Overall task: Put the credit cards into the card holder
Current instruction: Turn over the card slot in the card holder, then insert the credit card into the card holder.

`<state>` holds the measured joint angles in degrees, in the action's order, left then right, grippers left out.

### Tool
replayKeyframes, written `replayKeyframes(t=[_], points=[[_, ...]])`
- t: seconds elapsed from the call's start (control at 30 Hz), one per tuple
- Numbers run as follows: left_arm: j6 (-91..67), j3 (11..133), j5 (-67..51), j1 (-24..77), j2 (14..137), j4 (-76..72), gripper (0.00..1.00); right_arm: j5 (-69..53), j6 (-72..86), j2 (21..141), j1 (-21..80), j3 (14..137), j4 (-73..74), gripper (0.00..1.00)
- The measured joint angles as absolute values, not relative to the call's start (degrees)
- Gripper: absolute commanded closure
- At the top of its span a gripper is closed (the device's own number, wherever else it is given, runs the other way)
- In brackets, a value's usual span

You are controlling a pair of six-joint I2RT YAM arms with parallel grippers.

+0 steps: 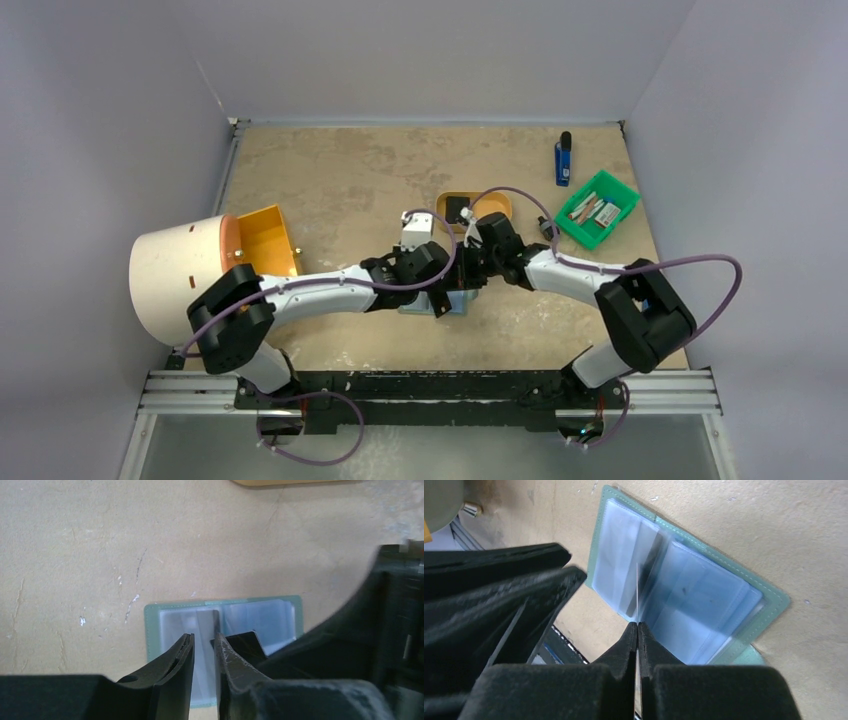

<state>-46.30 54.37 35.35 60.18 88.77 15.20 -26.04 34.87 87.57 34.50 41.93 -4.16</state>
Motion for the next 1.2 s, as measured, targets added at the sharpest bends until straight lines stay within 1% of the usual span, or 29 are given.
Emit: replayKeyframes(t=[0.07, 0.27, 0.47, 0.8, 1.2], points=[[-46.3, 53.7, 34.6, 59.0, 89.7, 14.4, 0.85, -24.9, 35.0, 86.7, 34.5, 41.8, -3.2, 1.0], [-46.5, 49.6, 32.8, 55.7, 92.7, 13.3, 0.89, -22.5, 36.4, 82.2, 34.5, 41.0, -2.2, 1.0], [-46.6, 48.9, 32.6, 55.5, 93.1, 13.0, 0.93, -22.7, 38.5, 83.6, 34.5, 41.8, -2.8, 1.0], [-47.5, 47.5, 32.8, 55.4, 93.2, 12.9, 0.95, -23.6, 43.2, 90.0, 34.4, 44.1, -4.7, 1.0], [-48.3, 46.4, 33.6, 55.2, 91.9, 13.0, 0.95, -23.5, 46.7, 92.3, 34.1, 44.1, -6.9, 1.0]])
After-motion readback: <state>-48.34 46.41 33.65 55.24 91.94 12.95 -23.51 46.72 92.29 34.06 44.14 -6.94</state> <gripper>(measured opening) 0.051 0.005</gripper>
